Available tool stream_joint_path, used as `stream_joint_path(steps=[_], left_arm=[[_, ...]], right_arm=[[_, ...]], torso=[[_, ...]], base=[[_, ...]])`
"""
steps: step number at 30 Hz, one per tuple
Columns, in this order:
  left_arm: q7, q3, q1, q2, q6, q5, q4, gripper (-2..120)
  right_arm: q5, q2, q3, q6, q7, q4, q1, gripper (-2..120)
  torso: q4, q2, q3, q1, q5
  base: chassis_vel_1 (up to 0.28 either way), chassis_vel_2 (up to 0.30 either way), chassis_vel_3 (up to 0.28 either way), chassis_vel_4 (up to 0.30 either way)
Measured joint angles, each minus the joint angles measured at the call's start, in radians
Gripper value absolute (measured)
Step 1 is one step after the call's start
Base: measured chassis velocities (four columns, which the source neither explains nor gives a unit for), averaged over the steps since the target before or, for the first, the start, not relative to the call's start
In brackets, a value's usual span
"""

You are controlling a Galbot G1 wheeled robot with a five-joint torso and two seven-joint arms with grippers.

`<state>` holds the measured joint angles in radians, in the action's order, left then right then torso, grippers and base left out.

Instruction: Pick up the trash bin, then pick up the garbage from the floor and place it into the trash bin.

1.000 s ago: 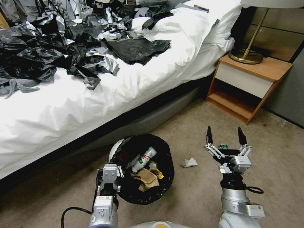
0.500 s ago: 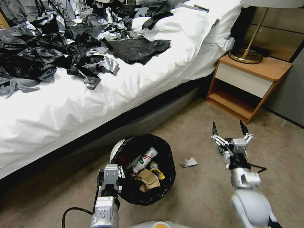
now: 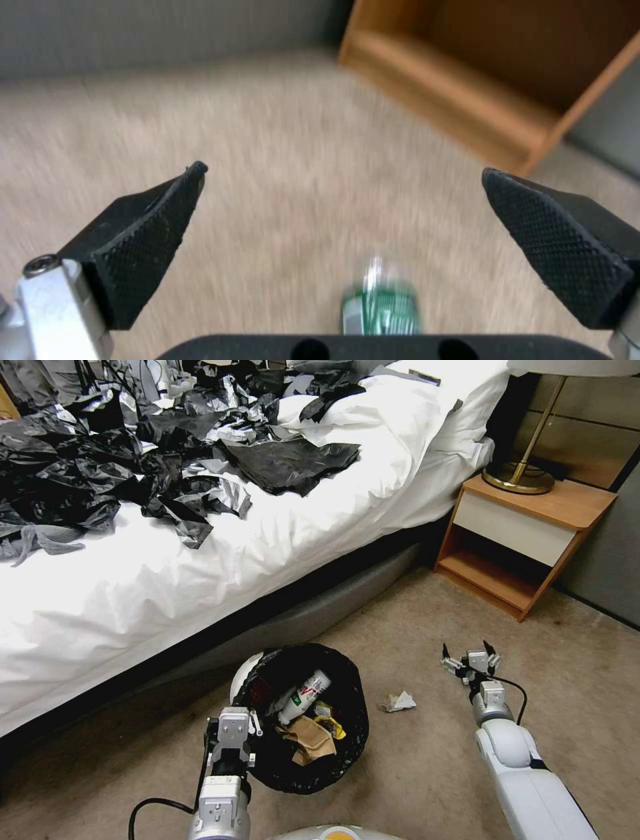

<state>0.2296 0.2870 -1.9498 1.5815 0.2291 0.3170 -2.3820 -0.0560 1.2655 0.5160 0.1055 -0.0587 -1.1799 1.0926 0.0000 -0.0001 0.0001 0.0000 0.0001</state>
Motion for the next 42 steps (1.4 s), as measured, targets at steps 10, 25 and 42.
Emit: stream_joint_path(steps=[10, 25, 42], left_arm=[[-0.001, -0.002, -0.002, -0.001, 0.000, 0.004, 0.002, 0], [0.000, 0.002, -0.003, -0.003, 0.000, 0.003, 0.002, 0], [0.003, -0.001, -0.004, -0.005, -0.004, 0.001, 0.002, 0]], right_arm=[[0.019, -0.007, -0.021, 0.053, 0.013, 0.288, -0.117, 100], [-0.019, -0.014, -0.030, 0.072, 0.008, 0.547, -0.224, 95], [-0.058, 0.007, -0.037, 0.075, 0.018, 0.506, -0.189, 36]], torso=[[0.0001, 0.000, 0.000, 0.000, -0.0001], [-0.0001, 0.000, 0.000, 0.000, -0.0002], [0.0001, 0.000, 0.000, 0.000, -0.0001]], base=[[0.000, 0.000, 0.000, 0.000], [0.000, 0.000, 0.000, 0.000], [0.000, 0.000, 0.000, 0.000]])
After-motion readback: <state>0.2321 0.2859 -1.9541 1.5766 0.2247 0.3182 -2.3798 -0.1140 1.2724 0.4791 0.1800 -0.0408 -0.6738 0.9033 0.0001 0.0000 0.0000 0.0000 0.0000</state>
